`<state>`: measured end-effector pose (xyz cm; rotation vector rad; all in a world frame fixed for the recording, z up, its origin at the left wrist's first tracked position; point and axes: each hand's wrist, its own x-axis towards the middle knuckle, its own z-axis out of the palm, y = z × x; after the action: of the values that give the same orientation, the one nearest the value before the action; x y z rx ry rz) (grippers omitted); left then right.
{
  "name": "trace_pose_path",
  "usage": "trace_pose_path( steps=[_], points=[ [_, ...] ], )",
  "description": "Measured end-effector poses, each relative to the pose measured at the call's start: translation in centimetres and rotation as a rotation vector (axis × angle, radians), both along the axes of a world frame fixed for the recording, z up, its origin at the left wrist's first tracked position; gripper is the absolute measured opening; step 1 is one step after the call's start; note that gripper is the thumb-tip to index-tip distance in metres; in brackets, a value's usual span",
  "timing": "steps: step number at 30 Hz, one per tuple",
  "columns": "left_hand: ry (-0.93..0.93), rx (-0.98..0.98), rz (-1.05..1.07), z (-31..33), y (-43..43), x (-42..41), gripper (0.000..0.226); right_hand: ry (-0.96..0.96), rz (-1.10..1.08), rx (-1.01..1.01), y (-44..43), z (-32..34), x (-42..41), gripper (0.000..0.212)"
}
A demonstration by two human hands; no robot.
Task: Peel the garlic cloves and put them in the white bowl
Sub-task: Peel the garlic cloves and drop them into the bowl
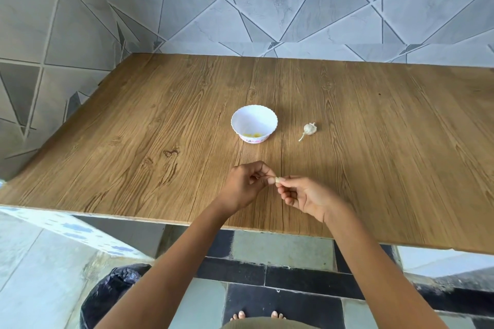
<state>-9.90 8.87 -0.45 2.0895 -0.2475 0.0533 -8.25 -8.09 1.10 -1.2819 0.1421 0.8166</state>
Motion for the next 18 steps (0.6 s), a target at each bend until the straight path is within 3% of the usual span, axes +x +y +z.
trace_pose_path(
  steps=[2,4,6,8,10,12,15,17,18],
  points=[
    [-0.005,0.007,0.015,0.0,-0.1,-0.1,0.004,0.030,-0.021,0.031,0.2,0.3,-0.1,0.014],
    [-0.042,0.064,0.030,-0.2,-0.1,0.0,0.002,-0.072,-0.014,-0.081,0.6,0.1,-0.2,0.015],
    [-0.056,0.124,0.048,-0.2,-0.1,0.1,0.003,-0.395,0.015,-0.388,0.9,-0.8,-0.4,0.013],
    [0.071,0.116,0.090,0.4,-0.3,0.2,0.004,-0.870,-0.011,-0.611,1.1,-1.8,-0.6,0.012],
    [0.309,-0.015,0.113,1.2,-0.3,0.3,0.012,-1.239,-0.045,-0.667,1.1,-2.9,-0.7,0.013],
    [0.537,-0.202,0.097,1.9,-0.1,0.3,0.018,-1.434,-0.048,-0.697,0.9,-3.5,-0.6,0.012],
    [0.741,-0.393,0.109,2.4,0.1,0.3,0.014,-1.503,-0.097,-0.658,0.6,-3.8,-0.5,0.011],
    [0.766,-0.452,0.126,2.4,0.0,0.2,0.012,-1.324,-0.133,-0.584,0.7,-3.4,-0.9,0.013],
    [0.739,-0.456,0.127,2.3,-0.1,0.2,0.013,-1.141,-0.141,-0.535,0.8,-3.0,-1.1,0.012]
  ],
)
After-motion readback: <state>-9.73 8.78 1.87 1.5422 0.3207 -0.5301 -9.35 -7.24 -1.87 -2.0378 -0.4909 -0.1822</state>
